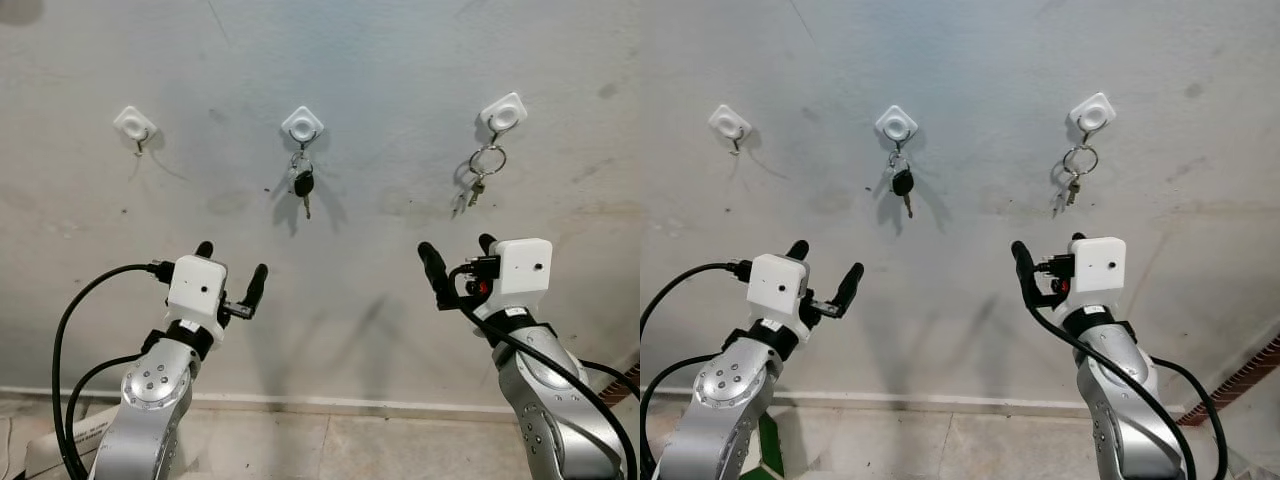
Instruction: Hang keys on a hook
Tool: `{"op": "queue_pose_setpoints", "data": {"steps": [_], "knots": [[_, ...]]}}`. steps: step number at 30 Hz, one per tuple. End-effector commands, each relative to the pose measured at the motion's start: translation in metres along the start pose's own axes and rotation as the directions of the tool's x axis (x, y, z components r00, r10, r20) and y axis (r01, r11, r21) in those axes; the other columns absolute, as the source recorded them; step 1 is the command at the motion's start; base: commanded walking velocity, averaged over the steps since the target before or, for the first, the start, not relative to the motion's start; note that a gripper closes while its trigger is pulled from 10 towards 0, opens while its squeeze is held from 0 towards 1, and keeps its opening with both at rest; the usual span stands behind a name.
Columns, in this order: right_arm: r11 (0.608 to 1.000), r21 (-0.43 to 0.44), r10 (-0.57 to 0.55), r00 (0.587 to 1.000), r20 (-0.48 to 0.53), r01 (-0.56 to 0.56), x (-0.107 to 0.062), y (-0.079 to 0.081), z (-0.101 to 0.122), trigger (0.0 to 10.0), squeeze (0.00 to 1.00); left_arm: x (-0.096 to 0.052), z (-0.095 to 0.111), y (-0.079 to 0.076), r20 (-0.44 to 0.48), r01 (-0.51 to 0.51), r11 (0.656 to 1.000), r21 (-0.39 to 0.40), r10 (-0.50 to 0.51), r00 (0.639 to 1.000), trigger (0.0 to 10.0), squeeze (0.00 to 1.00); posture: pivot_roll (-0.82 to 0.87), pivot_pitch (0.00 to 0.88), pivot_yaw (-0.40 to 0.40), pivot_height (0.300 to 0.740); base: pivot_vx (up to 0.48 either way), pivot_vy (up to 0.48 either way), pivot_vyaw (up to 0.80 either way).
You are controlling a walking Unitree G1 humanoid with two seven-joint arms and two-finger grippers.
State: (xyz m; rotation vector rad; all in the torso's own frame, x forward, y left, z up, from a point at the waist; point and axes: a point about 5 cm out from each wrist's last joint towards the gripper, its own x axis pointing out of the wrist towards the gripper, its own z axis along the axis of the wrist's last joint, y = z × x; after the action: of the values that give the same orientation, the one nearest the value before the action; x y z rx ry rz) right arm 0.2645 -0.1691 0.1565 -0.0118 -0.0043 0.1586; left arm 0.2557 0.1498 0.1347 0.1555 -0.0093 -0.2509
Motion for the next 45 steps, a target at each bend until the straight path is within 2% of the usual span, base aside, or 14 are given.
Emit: {"op": "queue_pose_setpoints", "data": {"steps": [1,5,13,45], "knots": [[1.000,-0.002,0.004,1.000,0.006,-0.004,0.0019,0.0019,0.0034,10.0,0.00,-0.0009,-0.0026,0.0006,-0.013,0.008,1.000,0.000,-0.008,1.000,10.0,0.00,0.02,0.000,0.071,0.740,0.000,0.000,-0.78],[1.000,0.000,0.007,1.000,0.002,-0.007,0.0021,0.0031,0.0025,10.0,0.00,0.0001,-0.0024,0.0009,-0.012,0.009,1.000,0.000,-0.009,1.000,10.0,0.00,0.02,0.000,0.073,0.740,0.000,0.000,-0.78],[1.000,0.008,0.022,1.000,-0.001,-0.022,0.0029,0.0082,0.0013,10.0,0.00,0.0031,-0.0016,-0.0006,-0.007,0.017,1.000,-0.001,-0.017,1.000,10.0,0.00,0.02,0.000,0.076,0.740,0.000,0.000,0.00],[1.000,-0.002,0.017,1.000,-0.014,-0.017,0.0070,0.0075,-0.0028,10.0,0.00,0.0050,-0.0018,-0.0030,-0.006,0.036,0.999,-0.010,-0.036,0.999,10.0,0.00,0.02,0.000,0.073,0.740,-0.294,0.000,0.00]]}}
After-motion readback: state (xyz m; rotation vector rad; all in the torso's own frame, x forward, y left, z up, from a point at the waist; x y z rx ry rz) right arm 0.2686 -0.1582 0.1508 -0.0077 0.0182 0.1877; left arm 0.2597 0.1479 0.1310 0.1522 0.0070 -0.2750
